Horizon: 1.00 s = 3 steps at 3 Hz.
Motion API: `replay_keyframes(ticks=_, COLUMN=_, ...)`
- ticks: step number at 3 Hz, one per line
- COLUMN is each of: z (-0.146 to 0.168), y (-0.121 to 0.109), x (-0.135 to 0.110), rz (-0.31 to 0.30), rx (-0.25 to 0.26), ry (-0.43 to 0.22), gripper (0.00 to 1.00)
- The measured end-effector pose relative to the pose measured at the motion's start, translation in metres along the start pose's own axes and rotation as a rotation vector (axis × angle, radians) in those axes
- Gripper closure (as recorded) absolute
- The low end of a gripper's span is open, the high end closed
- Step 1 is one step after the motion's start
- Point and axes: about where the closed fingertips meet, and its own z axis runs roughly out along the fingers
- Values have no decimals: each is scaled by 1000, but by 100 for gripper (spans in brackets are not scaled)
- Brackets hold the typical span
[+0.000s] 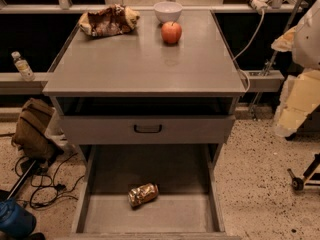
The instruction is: Pick orange can from middle drawer and place on counter
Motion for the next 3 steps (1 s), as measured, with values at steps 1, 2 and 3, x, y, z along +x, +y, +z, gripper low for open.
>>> replay_keyframes(ticks=1, z=38, y=5, x=10, rz=27, rx=-19, ry=-13, gripper=0)
replay_keyframes(ticks=2, z=45, y=-5, x=7, rz=33, rx=30, ry=-34, gripper=0)
replay_keyframes(ticks=3, z=45, y=-5, x=7, rz=33, rx=30, ry=-35, gripper=0)
